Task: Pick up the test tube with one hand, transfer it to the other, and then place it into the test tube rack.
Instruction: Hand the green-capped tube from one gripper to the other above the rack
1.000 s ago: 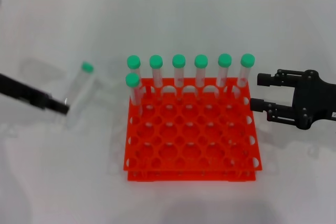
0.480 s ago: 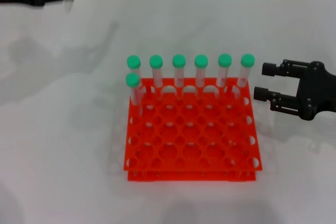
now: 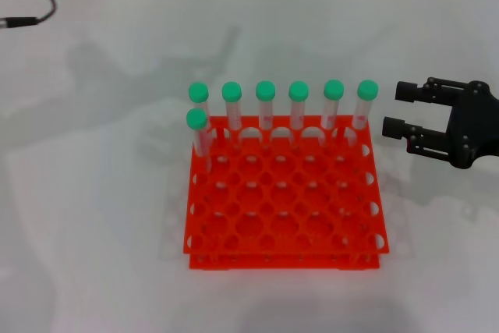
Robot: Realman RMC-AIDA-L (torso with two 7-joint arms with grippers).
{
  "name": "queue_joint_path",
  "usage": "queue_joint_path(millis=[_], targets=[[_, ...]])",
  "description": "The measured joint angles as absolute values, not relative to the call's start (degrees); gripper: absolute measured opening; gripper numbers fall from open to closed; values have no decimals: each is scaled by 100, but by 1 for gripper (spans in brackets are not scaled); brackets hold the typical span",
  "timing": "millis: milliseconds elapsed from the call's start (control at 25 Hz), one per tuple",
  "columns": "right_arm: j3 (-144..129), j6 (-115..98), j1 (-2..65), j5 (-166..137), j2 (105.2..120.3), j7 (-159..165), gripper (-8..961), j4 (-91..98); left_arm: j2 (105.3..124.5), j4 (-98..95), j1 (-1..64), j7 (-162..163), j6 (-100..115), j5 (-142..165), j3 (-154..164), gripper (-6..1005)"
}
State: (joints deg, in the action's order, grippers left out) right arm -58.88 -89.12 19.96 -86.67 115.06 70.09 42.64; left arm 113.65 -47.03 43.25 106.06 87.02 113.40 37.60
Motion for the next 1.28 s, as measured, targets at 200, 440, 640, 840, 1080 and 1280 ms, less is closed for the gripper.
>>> queue_joint_path(millis=[200,440,640,840,1080,1280], targets=[[-5859,-8894,2011,-8666,11499,7003,590,4284,11494,-4659,4349,10563,8679,11295,4199,188],[-5724,-8885,2039,-8665,11496,6995,589,4294,11652,-4601,4308,10236,8746,11198,4570,188],[-5651,-8908,2045,-8666,11499,6995,589,4298,11690,-4288,4303,9820,8939,10984,4587,187],[-5595,-8935,2030,-8666,11494,6995,589,4308,11770,-4153,4275,9483,9136,10972,4588,187],[-5509,-8955,2020,-8666,11479,6996,590,4314,11798,-3968,4313,9431,9158,11017,4662,186],[-5480,-8956,2007,-8669,11469,7017,590,4340,11803,-3907,4317,9420,9147,11040,4921,186]])
